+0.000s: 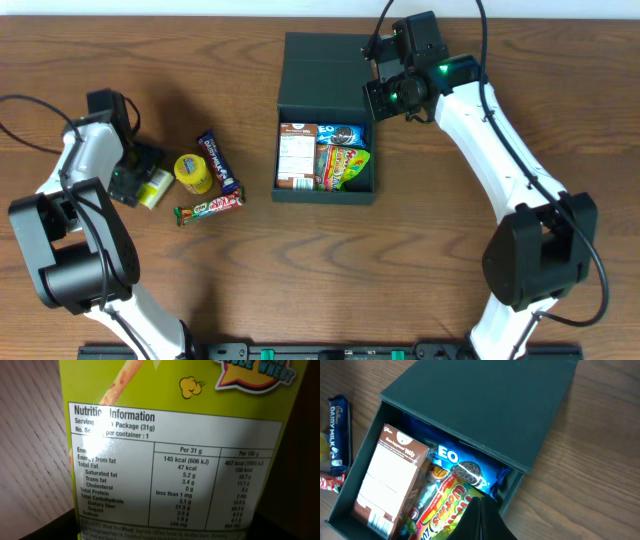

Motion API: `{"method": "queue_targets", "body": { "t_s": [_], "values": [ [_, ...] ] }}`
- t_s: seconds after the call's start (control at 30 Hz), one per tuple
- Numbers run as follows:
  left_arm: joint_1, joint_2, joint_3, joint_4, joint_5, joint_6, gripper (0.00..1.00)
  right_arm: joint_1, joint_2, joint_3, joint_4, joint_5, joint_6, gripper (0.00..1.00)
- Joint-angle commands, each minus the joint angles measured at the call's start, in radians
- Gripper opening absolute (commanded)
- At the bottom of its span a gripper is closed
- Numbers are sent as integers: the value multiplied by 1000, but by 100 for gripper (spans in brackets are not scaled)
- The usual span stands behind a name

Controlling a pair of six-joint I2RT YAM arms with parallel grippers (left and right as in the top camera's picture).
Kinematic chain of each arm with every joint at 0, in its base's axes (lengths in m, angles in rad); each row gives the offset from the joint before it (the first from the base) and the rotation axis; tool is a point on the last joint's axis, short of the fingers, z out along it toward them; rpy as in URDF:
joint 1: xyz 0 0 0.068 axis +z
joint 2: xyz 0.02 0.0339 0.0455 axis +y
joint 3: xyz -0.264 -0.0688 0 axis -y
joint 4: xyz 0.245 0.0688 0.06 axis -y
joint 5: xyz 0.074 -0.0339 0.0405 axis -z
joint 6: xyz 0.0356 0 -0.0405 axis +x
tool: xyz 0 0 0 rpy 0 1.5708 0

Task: Pack container
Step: 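Lower the left gripper onto the yellow-green Pocky box and grasp it, then carry the yellow-green Pocky box into the green box's left side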

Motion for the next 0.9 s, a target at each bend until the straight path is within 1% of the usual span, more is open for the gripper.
{"method": "queue_targets", "body": {
  "t_s": [0.0,0.17,0.27,0.4,0.5,0.6,0.67,0.77,0.87],
  "values": [
    [1,12,70,-25,0,30,66,-6,3,5,1,2,-14,2],
    [-19,12,167,-72,-3,76,64,-9,3,5,1,19,-14,2],
    [-65,12,244,-113,-23,90,64,-26,3,5,-2,64,-14,4],
    [-146,12,341,-154,-49,119,65,-84,3,5,-12,63,-14,4],
    [-231,12,428,-187,-52,140,66,-153,3,5,-33,63,-13,3],
    [-322,12,476,-198,-52,143,67,-217,3,5,-45,63,-11,2],
    [-392,12,489,-197,-47,154,68,-257,3,5,-47,63,-11,2],
    [-510,12,489,-201,1,153,67,-308,3,5,-48,63,-11,2],
    [-608,13,489,-202,-8,163,68,-343,3,5,-45,63,-11,1]
  ]
}}
